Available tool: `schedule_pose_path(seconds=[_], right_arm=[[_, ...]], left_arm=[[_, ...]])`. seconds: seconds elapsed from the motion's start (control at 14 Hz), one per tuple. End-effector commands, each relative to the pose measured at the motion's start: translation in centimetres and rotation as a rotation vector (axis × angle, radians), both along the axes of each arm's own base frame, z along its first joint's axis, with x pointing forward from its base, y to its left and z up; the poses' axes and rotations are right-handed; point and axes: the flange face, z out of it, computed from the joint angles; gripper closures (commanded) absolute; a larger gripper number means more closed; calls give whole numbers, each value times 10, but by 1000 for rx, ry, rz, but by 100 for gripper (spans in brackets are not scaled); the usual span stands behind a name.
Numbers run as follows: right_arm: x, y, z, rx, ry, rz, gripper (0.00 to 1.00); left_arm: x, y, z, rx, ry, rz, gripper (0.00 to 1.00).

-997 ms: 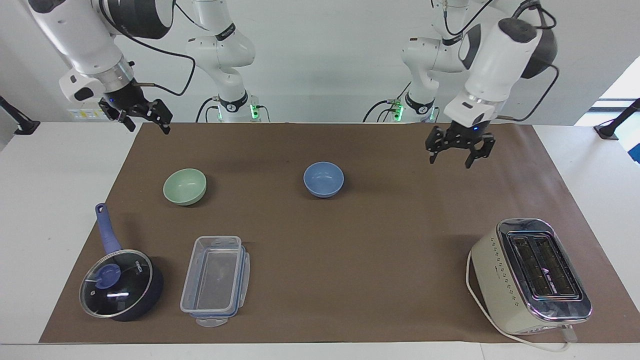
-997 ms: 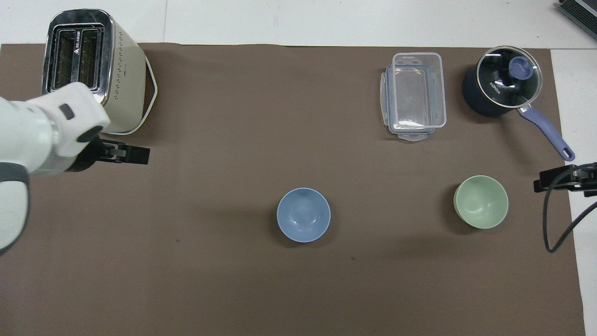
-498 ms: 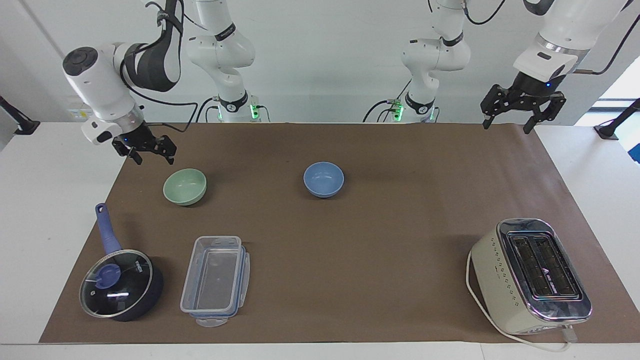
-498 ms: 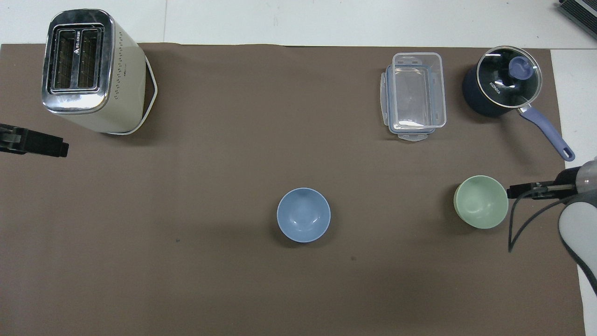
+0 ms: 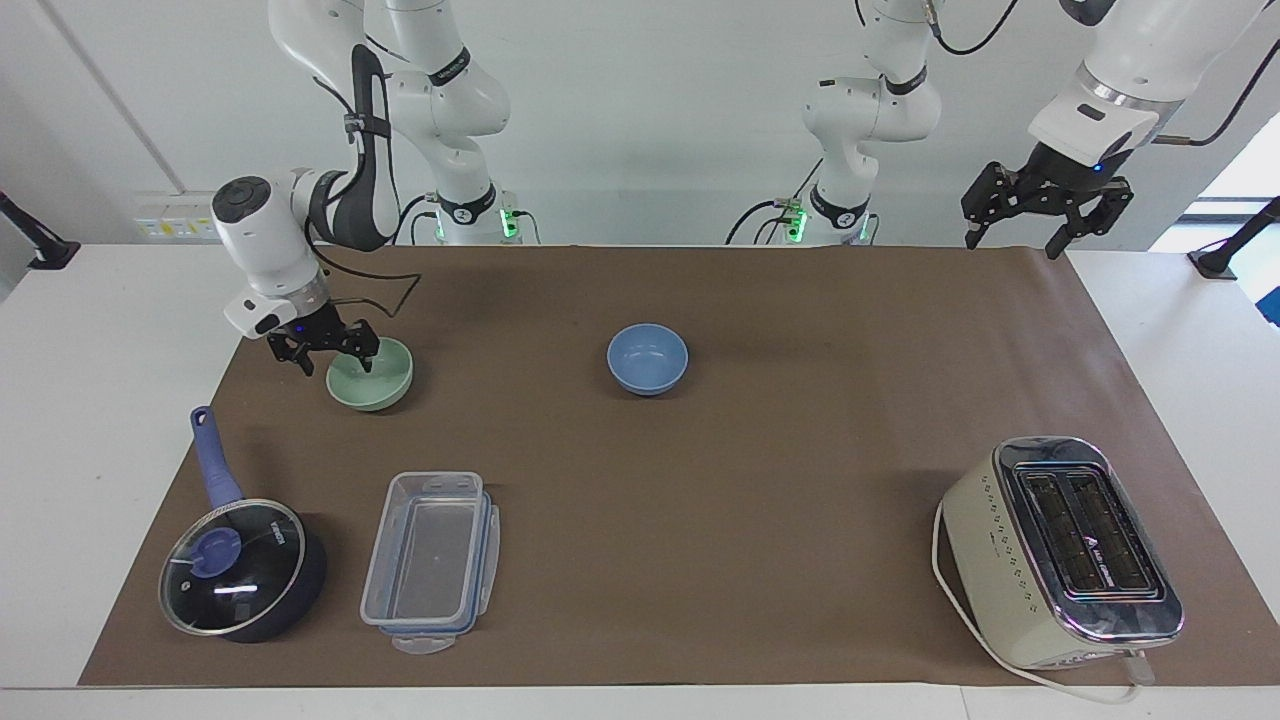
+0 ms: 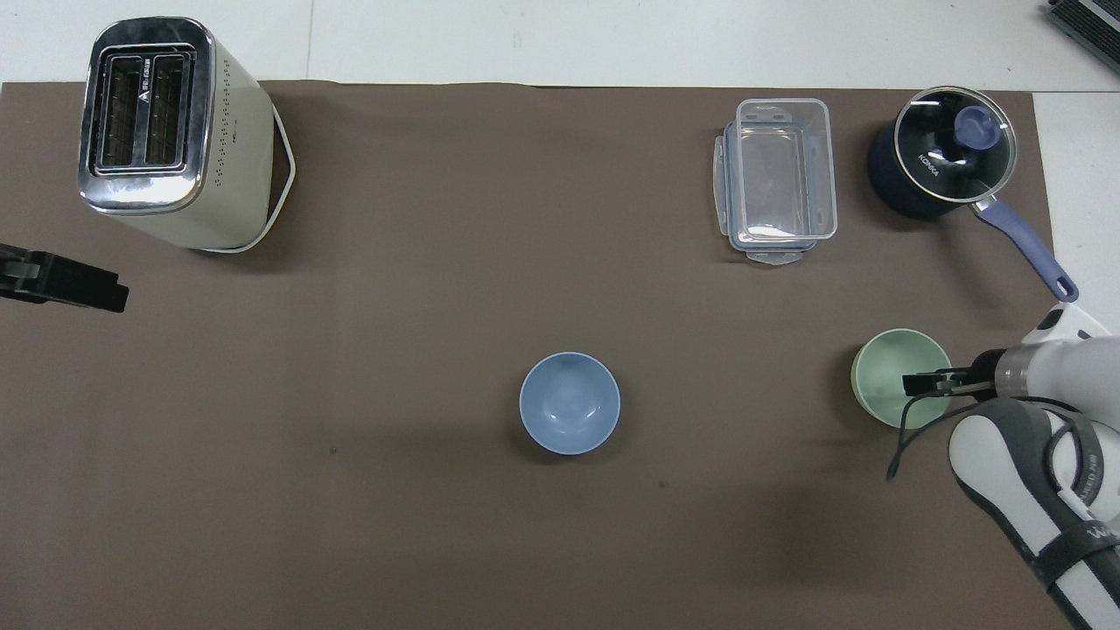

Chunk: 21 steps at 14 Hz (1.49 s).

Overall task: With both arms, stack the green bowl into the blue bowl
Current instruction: 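Reach the right gripper to the rim of the pale green bowl, then grasp the green bowl rim and carry it over the blue bowl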

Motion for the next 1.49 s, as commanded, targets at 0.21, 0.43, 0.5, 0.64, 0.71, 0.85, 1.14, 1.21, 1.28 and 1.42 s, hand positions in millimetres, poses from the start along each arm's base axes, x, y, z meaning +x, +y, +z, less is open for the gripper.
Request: schedule_pose_path(seconds=[0.21,0.43,0.5,0.64,0.71,0.85,1.14,1.21,1.28,1.42], right_arm=[[-1,-15,-9,13,-35,-19,10],[0,-15,-8,17,-36,-24,90],[0,-16,-7,18,-35,-27,100],[7,-17,-4,18,-38,-21,100],[10,-18,0,20,-33,-9,100],[19,-18,14,28,-26,-8,100],[42,-7,77,83,-18,-4,100],[48,-5,98,94,-8,4,100],[53,-4,117,108,-6,9,100],[63,19,154,138,-20,49,100]], left_arm=[[-15,6,0,10,9,-8,0],[-15,8,0,12,12,-5,0],[-15,8,0,10,12,-5,0],[-15,8,0,10,12,-5,0],[-15,8,0,12,12,-5,0],[-16,8,1,10,11,-5,0],[-16,8,1,10,11,-5,0],[-15,8,0,12,12,-5,0],[-15,8,0,11,12,-4,0],[-16,8,1,10,11,-5,0]])
